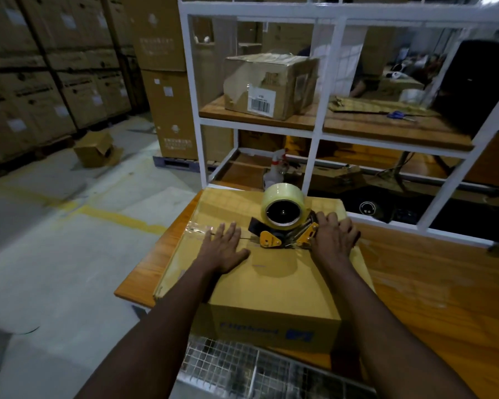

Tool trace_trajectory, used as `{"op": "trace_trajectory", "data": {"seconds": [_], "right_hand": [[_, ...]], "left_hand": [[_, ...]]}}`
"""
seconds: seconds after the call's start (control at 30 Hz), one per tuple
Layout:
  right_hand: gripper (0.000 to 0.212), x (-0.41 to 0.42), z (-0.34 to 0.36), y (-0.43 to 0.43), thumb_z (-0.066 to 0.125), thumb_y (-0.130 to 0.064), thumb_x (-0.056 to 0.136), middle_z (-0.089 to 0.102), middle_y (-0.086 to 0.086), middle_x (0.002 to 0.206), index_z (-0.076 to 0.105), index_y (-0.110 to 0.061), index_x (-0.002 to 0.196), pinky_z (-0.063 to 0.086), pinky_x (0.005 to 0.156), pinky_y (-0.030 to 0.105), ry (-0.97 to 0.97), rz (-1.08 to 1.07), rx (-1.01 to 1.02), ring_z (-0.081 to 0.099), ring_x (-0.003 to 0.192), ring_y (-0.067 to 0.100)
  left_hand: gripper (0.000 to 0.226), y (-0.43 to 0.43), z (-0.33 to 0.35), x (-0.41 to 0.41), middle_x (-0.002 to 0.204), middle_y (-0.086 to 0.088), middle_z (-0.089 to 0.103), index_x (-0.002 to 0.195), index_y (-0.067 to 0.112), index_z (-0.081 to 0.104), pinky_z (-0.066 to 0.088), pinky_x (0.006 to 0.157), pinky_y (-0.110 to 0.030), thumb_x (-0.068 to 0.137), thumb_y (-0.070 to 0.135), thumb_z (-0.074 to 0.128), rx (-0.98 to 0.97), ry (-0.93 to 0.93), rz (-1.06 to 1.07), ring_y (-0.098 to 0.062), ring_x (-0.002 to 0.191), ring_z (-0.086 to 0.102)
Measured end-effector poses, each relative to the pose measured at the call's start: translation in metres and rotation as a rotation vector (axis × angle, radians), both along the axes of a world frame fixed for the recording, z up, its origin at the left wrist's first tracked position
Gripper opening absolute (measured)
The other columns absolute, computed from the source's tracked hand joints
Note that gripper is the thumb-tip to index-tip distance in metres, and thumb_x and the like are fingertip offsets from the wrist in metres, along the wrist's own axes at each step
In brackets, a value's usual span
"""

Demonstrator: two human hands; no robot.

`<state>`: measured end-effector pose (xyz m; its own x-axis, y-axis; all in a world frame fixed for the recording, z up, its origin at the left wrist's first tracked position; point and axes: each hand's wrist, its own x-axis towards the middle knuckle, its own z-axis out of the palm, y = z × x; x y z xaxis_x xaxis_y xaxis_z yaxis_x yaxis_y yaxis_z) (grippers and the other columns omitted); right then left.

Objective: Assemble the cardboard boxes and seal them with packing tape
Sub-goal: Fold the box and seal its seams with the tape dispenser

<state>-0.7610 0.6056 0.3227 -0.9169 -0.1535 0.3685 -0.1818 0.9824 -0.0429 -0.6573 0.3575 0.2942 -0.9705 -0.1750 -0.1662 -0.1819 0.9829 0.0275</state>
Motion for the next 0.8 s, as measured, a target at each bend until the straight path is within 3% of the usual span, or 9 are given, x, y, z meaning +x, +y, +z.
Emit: {"op": "trace_trajectory", "data": {"seconds": [0.37,0.67,0.8], "right_hand": [[0.051,-0.027,-0.009,0.109,0.069,-0.017,0.076,0.055,0.009,0.119,0.056,-0.024,0.125,0.031,0.090,0.048,0.007,-0.016,-0.139,0.044,0.107,0.038],[0.048,0.004,-0.014,0.071,0.069,-0.014,0.075,0.054,0.007,0.108,0.057,-0.029,0.119,0.029,0.086,0.045,0.013,-0.116,-0.202,0.043,0.097,0.033],[0.049,0.030,-0.012,0.033,0.071,-0.017,0.075,0.056,0.007,0.110,0.057,-0.028,0.121,0.030,0.091,0.047,-0.013,-0.152,-0.217,0.045,0.103,0.034]], "left_hand": [[0.077,-0.004,0.003,-0.003,0.165,0.002,-0.015,0.158,0.025,-0.004,0.003,0.121,-0.051,0.097,0.067,0.015,-0.030,-0.044,0.040,-0.024,0.153,-0.007],[0.074,-0.044,0.005,-0.005,0.165,0.002,-0.015,0.158,0.028,-0.006,0.003,0.121,-0.051,0.099,0.065,0.018,-0.044,-0.065,0.019,-0.024,0.153,-0.006],[0.071,-0.082,0.008,-0.002,0.165,-0.001,-0.015,0.158,0.031,-0.007,0.006,0.121,-0.051,0.099,0.063,0.016,-0.077,-0.067,0.019,-0.029,0.153,-0.005]]}}
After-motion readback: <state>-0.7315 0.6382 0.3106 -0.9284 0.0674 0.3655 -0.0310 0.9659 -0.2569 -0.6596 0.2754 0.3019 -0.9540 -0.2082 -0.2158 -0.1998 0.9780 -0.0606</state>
